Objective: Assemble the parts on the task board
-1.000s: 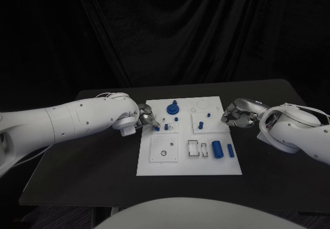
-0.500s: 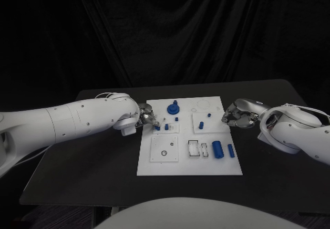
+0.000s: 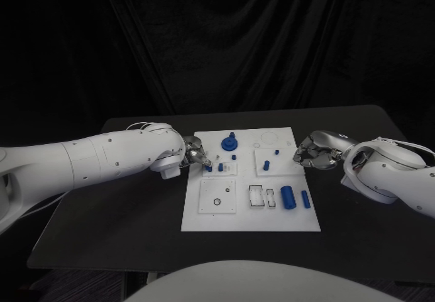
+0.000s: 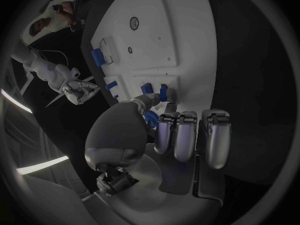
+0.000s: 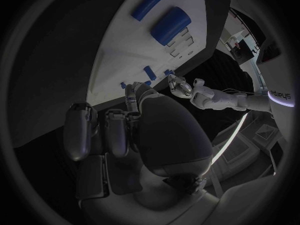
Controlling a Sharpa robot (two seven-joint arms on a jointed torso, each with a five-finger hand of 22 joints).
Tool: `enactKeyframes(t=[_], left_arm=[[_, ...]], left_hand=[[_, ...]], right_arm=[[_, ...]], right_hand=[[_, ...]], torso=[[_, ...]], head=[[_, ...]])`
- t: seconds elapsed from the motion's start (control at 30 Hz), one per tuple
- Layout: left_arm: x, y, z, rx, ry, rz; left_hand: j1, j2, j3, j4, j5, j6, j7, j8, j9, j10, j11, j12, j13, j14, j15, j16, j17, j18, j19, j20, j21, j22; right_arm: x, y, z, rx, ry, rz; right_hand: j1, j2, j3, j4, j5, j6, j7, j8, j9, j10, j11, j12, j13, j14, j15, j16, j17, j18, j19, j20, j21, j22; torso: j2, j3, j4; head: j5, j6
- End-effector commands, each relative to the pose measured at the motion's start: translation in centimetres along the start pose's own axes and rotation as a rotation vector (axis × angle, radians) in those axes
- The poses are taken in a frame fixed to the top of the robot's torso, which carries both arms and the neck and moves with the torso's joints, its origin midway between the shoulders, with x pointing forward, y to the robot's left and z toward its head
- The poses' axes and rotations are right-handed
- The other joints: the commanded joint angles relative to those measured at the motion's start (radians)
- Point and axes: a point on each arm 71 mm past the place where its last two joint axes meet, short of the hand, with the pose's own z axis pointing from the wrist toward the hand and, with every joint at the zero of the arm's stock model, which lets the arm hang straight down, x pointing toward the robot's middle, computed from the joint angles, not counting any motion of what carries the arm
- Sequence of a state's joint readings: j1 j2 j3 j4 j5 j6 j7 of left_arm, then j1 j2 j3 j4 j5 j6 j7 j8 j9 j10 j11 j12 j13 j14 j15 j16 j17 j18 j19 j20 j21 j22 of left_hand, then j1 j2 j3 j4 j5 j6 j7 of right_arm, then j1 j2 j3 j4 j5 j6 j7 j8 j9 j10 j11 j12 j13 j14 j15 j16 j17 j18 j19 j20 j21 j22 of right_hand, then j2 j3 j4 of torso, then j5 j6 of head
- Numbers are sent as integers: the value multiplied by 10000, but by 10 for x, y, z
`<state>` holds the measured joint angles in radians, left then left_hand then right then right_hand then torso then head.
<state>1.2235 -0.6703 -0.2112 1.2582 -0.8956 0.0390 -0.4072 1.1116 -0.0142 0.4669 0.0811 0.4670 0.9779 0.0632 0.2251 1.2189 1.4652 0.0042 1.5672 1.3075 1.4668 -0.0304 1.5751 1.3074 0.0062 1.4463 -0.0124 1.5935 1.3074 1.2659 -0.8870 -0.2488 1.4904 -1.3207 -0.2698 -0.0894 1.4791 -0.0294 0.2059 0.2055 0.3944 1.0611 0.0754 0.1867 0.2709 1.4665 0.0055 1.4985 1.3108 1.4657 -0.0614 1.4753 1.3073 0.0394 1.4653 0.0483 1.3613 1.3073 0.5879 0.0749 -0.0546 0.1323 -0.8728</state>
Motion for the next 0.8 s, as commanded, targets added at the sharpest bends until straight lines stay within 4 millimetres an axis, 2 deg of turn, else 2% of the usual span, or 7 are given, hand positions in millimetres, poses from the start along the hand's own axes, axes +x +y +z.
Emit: enactKeyframes(t=[0.03,0.2,0.6,0.73,0.8], left_arm=[[1,-3,0,311,-122,12],[2,-4,0,382,-154,15],[3,0,1,261,-154,284],[4,2,1,185,-55,324],[5,2,1,152,-26,333]], left_hand=[[60,-35,88,-69,55,-9,-53,55,14,1056,-66,36,2633,1040,-40,-43,2634,64,20,-39,-38,2282],[59,-33,90,-68,56,-12,-53,54,15,1056,-66,36,2633,1040,-40,-43,2634,66,-4,-40,-35,2275],[45,-46,86,-61,18,-35,-49,48,22,1056,-63,36,2633,1040,-41,-43,2634,77,-111,-43,-19,2244],[-2,-71,48,-34,-278,-73,-50,40,47,1056,-58,36,2633,1040,-42,-43,2634,81,-160,-49,-11,2229],[-8,-77,40,-32,-318,-76,-51,38,49,1056,-59,36,2633,1040,-41,-43,2634,83,-182,-51,-8,2223]], right_arm=[[1,-1,0,131,54,3],[1,-1,-1,136,54,4],[1,-2,-1,156,64,1],[1,-2,-1,167,75,0],[1,-2,-1,172,80,0]], right_hand=[[-54,40,28,4,44,-55,15,-49,8,205,-83,-35,1303,715,-75,-54,981,132,124,-70,-52,1893],[-54,40,28,4,44,-55,15,-49,8,205,-83,-35,1303,715,-75,-54,981,132,124,-70,-52,1893],[-54,40,28,4,44,-55,15,-49,8,205,-83,-35,1303,715,-75,-54,981,132,124,-70,-52,1893],[-54,40,28,4,44,-55,15,-49,8,205,-83,-35,1303,715,-75,-54,981,132,124,-70,-52,1893],[-54,40,28,4,44,-55,15,-49,8,205,-83,-35,1303,715,-75,-54,981,132,124,-70,-52,1893]], torso=[[-4,-2,8],[-5,10,-3],[0,6,-16],[-6,7,-10],[-9,6,-5]], head=[[-15,2],[-6,2],[25,2],[27,2],[23,2]])
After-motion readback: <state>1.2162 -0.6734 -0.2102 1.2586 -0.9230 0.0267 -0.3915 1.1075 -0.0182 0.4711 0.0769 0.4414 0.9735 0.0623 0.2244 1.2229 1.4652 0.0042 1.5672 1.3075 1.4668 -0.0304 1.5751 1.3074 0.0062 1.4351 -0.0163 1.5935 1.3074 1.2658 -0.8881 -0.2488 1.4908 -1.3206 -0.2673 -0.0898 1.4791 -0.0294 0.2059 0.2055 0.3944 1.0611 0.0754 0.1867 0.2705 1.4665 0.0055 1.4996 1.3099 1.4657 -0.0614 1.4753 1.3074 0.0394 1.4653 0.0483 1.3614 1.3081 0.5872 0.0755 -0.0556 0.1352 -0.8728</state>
